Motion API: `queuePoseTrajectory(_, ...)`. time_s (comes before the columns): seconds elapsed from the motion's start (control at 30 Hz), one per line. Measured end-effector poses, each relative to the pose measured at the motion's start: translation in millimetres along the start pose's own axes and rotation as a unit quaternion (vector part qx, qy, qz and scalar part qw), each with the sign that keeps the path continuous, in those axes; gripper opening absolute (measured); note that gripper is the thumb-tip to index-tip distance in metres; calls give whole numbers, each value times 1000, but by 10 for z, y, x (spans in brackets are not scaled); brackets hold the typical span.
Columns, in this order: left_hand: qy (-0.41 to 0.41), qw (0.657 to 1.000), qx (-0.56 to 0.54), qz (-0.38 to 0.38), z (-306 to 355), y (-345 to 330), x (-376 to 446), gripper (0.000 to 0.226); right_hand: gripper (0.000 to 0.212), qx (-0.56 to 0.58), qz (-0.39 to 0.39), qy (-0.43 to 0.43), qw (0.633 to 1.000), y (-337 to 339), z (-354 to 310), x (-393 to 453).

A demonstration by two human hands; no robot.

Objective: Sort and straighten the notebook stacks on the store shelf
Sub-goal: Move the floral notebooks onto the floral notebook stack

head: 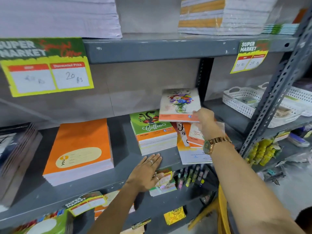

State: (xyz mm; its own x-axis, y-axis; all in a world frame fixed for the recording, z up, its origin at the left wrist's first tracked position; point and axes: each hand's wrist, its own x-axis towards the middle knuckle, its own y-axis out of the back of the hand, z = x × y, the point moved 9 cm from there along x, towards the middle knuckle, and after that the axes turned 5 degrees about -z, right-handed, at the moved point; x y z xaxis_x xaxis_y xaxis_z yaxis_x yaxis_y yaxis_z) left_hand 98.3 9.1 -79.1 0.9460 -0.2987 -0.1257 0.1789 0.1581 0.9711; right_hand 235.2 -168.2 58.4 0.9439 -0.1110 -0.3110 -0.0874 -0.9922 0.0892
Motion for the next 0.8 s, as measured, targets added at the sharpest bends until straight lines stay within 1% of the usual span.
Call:
queuePoseTrajectory(0.03,9,1000,-4,2,-53,7,-44,66,39,80,-34,-7,996,-145,49,62)
queuePoseTrajectory(0.1,19,1000,-11,3,-134,16,-106,65,39,28,-82,17,996,-431,91,-19)
queuePoseTrajectory(0.13,23,1000,-16,3,-171,22,-133,65,36,-8,-85,7,996,-545,151,0)
queuePoseTrajectory(0.17,26,999,-22,5,-187,30,-144,65,32,-19,-97,-1,995,-658,200,-20)
queuePoseTrajectory(0.2,27,999,-26,8,-218,35,-154,65,24,-43,-100,-8,994,-781,239,-19)
queuePoseTrajectory(0.23,25,999,-26,12,-209,41,-155,65,11,-46,-106,-15,993,-852,291,7)
queuePoseTrajectory(0.27,23,999,-22,16,-211,40,-155,65,7,-72,-96,-12,993,-889,314,31)
queuePoseTrajectory(0.3,21,1000,-17,17,-208,33,-156,65,15,-95,-83,-10,992,-895,345,82)
queuePoseTrajectory(0.37,20,1000,-9,17,-219,11,-152,66,7,-164,-47,11,985,-874,366,111)
queuePoseTrajectory(0.4,20,1000,-7,19,-224,12,-150,66,13,-206,-26,31,978,-854,342,114)
queuePoseTrajectory(0.47,19,1000,-8,19,-222,21,-147,66,28,-308,13,77,948,-840,231,76)
queuePoseTrajectory(0.53,20,1000,-13,18,-203,27,-151,65,39,-392,47,104,913,-796,161,46)
queuePoseTrajectory(0.57,22,999,-18,18,-190,32,-150,65,45,-412,69,113,902,-742,134,40)
queuePoseTrajectory(0.67,18,999,-23,12,-90,48,-105,63,56,-408,129,94,899,-428,165,31)
queuePoseTrajectory(0.8,3,1000,8,-2,119,55,98,59,56,-425,170,21,889,159,374,114)
